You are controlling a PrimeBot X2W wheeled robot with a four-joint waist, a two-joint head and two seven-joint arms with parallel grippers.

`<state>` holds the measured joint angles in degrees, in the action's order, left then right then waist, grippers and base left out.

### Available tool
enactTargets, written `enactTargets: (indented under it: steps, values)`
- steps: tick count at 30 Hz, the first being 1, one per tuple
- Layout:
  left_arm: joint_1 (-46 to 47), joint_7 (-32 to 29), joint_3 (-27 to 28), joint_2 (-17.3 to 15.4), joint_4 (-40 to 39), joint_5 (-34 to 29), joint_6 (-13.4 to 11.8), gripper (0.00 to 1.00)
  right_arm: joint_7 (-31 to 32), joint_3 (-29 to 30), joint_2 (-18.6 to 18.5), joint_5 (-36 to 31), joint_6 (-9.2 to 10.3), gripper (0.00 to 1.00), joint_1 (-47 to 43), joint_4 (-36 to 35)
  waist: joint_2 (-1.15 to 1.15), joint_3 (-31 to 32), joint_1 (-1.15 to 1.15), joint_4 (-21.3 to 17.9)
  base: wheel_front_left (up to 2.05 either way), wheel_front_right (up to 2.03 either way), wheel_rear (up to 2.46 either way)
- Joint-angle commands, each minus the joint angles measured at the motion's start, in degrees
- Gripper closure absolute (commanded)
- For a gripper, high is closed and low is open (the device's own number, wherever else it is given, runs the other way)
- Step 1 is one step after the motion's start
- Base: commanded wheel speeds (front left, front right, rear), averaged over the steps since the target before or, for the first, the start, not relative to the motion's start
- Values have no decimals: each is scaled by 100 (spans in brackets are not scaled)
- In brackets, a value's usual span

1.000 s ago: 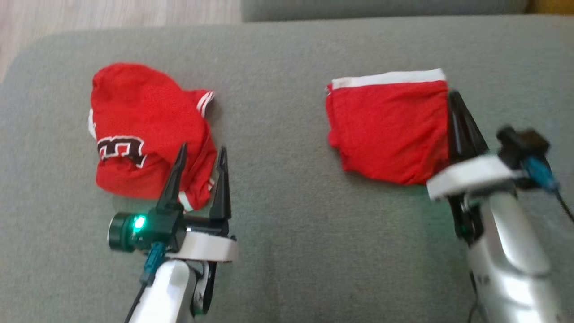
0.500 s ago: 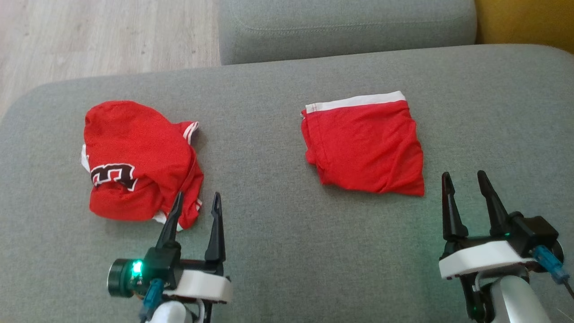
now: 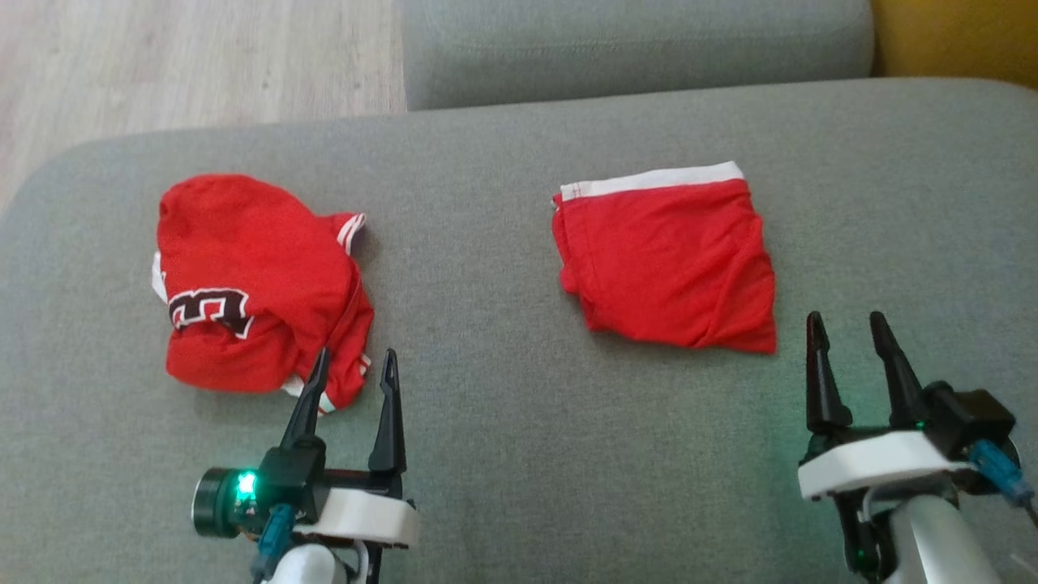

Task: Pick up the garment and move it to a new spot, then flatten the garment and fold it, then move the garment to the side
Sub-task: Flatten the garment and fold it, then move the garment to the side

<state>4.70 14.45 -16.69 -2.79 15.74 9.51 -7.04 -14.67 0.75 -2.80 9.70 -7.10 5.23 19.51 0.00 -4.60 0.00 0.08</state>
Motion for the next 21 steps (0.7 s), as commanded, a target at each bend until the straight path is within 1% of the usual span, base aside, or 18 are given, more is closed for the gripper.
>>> enactTargets:
  steps: [1,4,9,16,21]
  values:
    - [280,55,161,-9,-202,-52,11,0,-16,-108,-8,4,-39,0,340,-137,0,-103,0,34,0,0,0]
    - [381,55,108,-9,-189,-88,46,0,129,-24,-8,18,-39,0,742,209,0,-326,0,117,0,0,0]
    - [603,55,10,-9,-147,-91,81,0,554,172,-8,123,-39,0,1583,955,0,-682,0,294,0,0,0]
    - [864,55,-297,-9,-6,-42,93,0,1116,585,-8,127,-39,0,2583,2415,0,-951,0,572,0,0,0]
    - [927,55,-411,-9,77,8,13,0,1382,474,-8,-75,-39,0,3025,3276,0,-1019,0,643,0,0,0]
